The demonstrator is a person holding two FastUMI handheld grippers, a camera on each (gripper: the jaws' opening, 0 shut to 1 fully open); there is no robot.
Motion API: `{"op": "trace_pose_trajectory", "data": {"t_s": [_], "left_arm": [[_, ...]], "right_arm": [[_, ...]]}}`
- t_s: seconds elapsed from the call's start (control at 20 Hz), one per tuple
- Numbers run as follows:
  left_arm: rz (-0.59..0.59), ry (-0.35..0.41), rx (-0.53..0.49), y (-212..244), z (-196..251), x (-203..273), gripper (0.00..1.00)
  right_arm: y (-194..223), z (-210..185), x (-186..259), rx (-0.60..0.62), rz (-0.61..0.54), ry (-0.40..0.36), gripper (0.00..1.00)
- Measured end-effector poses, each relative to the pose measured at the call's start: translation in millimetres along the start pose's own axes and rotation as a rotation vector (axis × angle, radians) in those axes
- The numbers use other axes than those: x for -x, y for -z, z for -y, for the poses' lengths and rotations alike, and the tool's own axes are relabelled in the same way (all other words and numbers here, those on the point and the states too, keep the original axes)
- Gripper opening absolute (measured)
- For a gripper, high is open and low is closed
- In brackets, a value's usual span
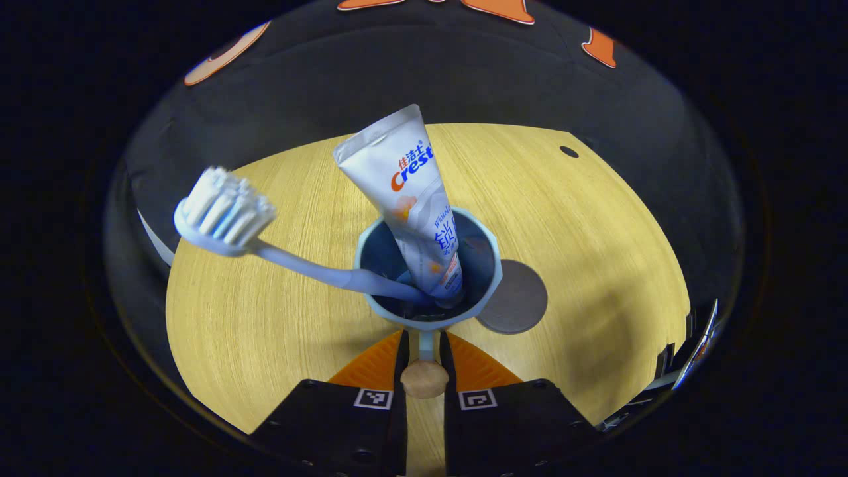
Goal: Put the toothbrush and toothpaste on the desktop into the cup, then pick up the cup and place it on the coaster on the desktop.
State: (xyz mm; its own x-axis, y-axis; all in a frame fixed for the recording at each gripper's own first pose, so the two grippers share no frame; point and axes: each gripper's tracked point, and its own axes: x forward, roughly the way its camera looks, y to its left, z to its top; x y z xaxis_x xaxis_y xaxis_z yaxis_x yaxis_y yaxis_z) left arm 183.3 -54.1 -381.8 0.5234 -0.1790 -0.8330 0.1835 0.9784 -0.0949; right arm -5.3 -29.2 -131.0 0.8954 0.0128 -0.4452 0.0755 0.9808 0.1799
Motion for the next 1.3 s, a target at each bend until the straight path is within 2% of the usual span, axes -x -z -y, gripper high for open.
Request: {"op": "trace_pose_trajectory", "data": {"t_s": [0.5,0.95,1.2,1.3], "left_arm": [[0.001,0.073,-0.031,1,-1,0,0.22],[-0.007,0.057,-0.052,-1,-3,3,0.22],[-0.01,0.068,-0.081,-4,-2,5,0.3],[-0.006,0.073,-0.081,1,-1,11,0.43]], "right_arm": [[6,25,1,0.009,-0.018,0.009,0.96],[13,41,2,0.017,-0.042,0.021,0.96],[13,34,-2,0.026,-0.046,-0.003,0.96],[10,28,-3,0.037,-0.04,-0.018,0.96]]}}
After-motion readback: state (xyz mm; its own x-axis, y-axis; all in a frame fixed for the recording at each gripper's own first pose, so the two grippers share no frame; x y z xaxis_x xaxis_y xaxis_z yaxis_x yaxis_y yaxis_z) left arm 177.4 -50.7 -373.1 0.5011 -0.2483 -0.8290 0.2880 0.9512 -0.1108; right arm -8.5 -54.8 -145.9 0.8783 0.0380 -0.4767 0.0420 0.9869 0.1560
